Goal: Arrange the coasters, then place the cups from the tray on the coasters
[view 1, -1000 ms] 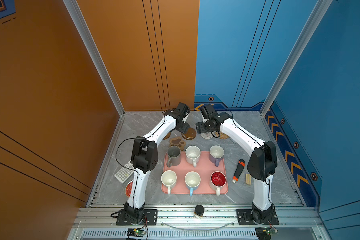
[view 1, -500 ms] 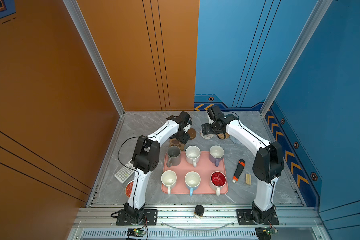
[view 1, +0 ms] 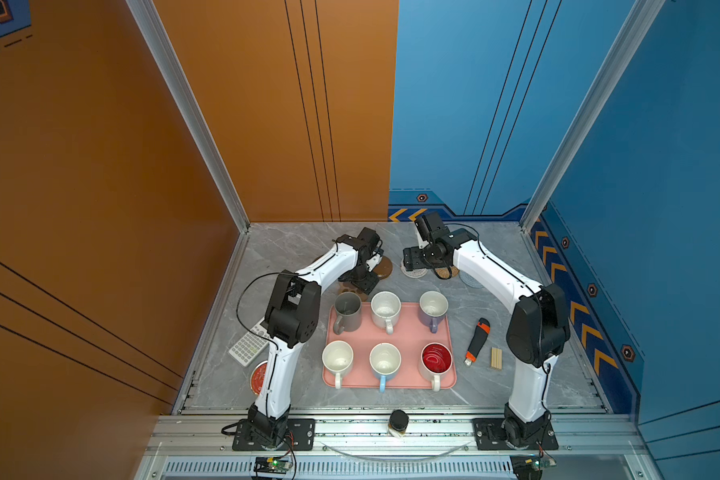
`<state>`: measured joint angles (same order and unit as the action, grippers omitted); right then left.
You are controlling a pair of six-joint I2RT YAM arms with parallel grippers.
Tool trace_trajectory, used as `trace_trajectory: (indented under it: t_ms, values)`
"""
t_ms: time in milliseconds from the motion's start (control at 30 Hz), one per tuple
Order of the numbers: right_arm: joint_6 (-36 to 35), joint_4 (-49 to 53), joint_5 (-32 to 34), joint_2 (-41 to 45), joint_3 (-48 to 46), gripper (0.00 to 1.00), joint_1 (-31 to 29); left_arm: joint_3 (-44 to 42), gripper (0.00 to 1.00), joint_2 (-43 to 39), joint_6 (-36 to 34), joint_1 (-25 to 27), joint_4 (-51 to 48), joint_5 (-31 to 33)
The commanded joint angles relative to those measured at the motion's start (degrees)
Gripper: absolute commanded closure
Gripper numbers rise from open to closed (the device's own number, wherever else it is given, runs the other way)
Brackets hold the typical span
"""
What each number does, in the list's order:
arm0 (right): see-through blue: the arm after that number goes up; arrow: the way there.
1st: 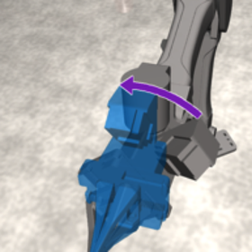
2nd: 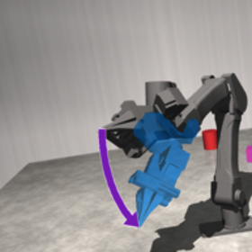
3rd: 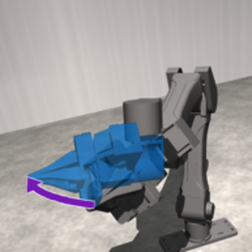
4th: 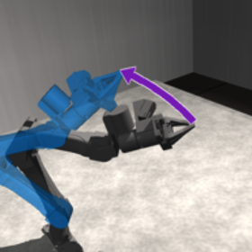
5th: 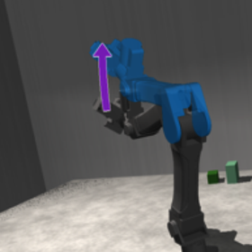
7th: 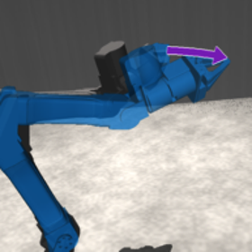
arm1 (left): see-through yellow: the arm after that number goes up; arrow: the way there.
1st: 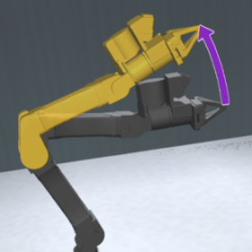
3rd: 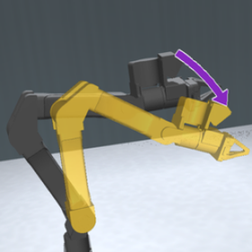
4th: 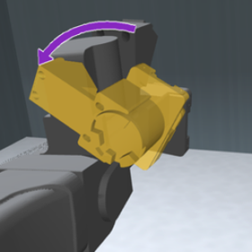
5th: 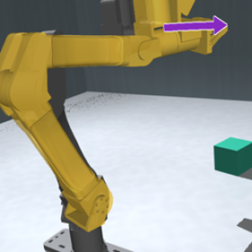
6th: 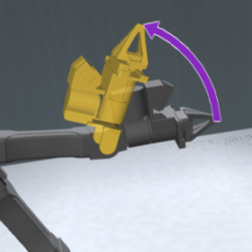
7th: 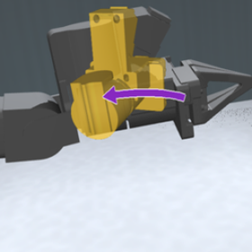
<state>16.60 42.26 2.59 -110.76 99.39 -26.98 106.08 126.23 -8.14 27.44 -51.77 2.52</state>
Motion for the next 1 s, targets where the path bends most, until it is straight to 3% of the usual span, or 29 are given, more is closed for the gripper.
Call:
trace_trajectory:
  t_ms: [0, 500, 967]
  values:
    - [1.1, -1.1, -0.6, 2.3, -1.4, 0.11, 0.4, 0.9, 0.26, 2.2, 0.2, 0.0, -1.5, 0.5]
    - [1.6, -1.6, -0.4, 3.4, -3.3, 0.11, 0.8, 2.5, 0.28, 5.7, 3.2, -0.1, -1.4, 4.8]
    - [2.1, -1.8, -0.5, 3.4, -3.9, 0.11, 0.9, 6.1, 0.47, 9.2, 4.5, -3.0, -1.4, 4.4]
